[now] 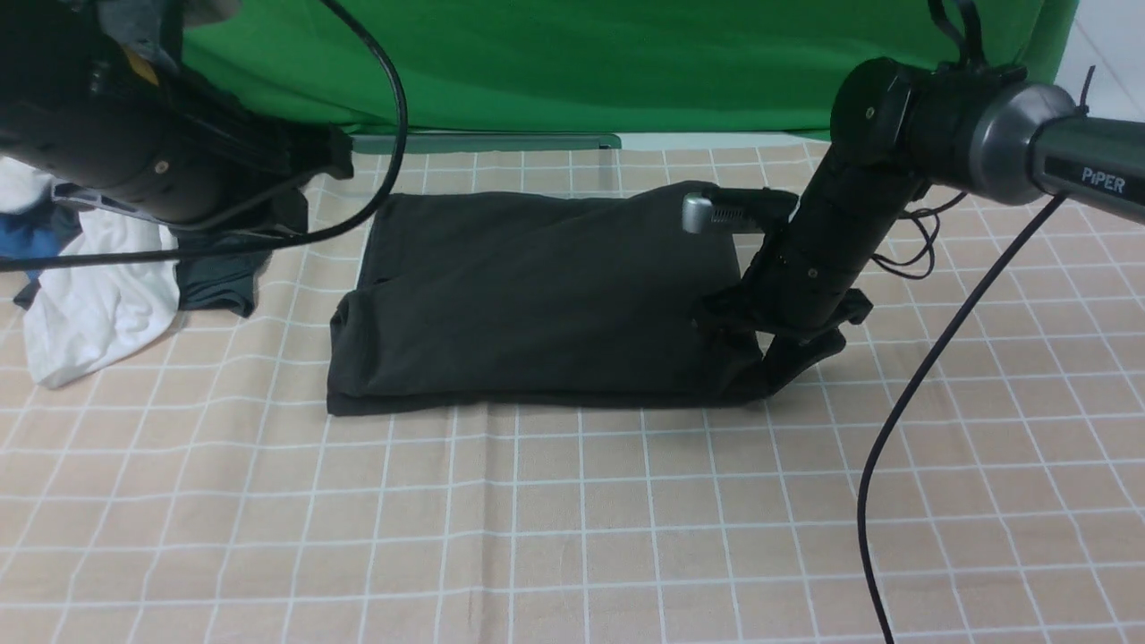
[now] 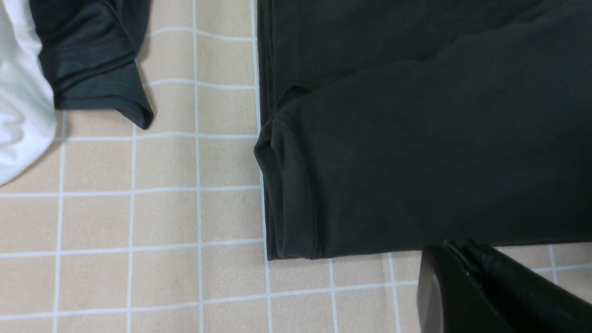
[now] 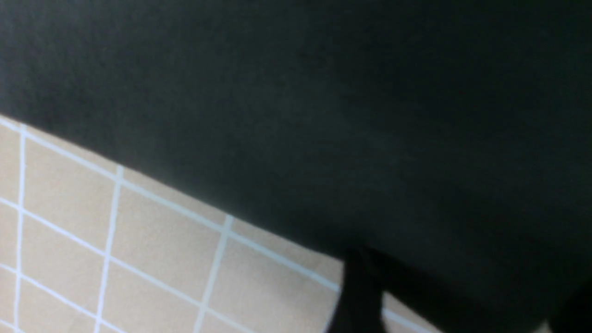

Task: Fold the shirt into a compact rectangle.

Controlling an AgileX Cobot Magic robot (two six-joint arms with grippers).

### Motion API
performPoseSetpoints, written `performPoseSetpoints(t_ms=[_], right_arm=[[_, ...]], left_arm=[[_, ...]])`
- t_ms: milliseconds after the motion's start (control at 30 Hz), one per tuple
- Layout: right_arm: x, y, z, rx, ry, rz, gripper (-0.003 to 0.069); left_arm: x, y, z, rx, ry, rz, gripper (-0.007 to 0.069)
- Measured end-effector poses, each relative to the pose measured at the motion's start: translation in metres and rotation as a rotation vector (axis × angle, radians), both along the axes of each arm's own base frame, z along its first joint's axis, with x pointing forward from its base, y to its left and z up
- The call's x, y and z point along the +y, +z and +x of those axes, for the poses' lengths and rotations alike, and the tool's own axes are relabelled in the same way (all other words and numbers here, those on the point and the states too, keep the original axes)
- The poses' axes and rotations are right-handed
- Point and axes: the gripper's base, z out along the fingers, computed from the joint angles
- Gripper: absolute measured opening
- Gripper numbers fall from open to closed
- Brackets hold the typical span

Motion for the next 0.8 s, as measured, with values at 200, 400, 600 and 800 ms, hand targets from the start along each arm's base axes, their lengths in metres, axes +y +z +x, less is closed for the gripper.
performPoseSetpoints(t_ms=[200, 400, 600, 800], right_arm=[[0.002, 0.002, -0.005, 0.019, 0.071, -0.008, 0.0091], [-0.013, 0.029, -0.033, 0.014, 0.102, -0.076, 0.0091], [-0.038, 0.035, -0.079, 0.069, 0.143, -0.196, 0.0091], [-0.057, 0.036, -0.100, 0.070, 0.105, -0.325, 0.0113]], left_arm=[[0.001, 0.004, -0.003, -0.009, -0.001, -0.001, 0.0019], [0.001, 0.003, -0.004, 0.004, -0.002, 0.001, 0.0019], [0.001, 0.002, -0.006, 0.021, -0.004, 0.005, 0.0019], [-0.004, -0.002, -0.009, 0.092, -0.026, -0.038, 0.0019]])
